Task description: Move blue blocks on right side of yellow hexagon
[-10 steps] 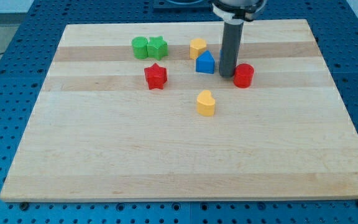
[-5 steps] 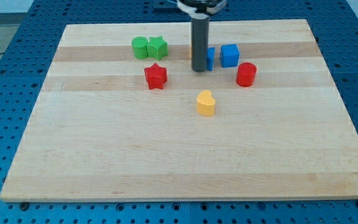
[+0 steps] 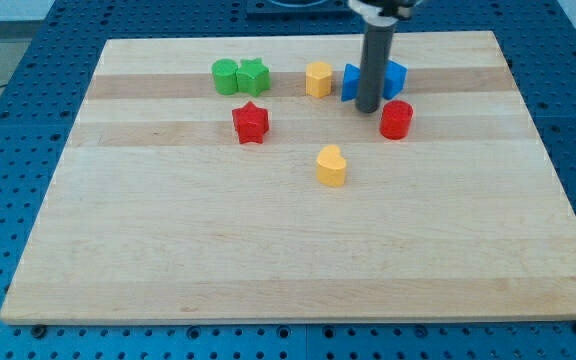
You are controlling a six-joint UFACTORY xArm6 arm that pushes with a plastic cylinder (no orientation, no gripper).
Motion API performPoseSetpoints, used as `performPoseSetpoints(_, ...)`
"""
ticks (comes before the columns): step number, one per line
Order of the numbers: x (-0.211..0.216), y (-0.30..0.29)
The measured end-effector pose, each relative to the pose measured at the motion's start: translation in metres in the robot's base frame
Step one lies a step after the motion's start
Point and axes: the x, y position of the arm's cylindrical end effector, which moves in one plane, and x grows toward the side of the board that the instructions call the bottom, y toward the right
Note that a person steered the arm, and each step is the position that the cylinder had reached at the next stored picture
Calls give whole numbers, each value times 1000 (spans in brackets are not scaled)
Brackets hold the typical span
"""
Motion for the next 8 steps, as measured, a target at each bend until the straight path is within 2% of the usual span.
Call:
performPoseSetpoints(1, -14, -41)
performPoseSetpoints(2, -23, -49)
performPoseSetpoints(5, -26, 33)
performPoseSetpoints(8, -19, 60)
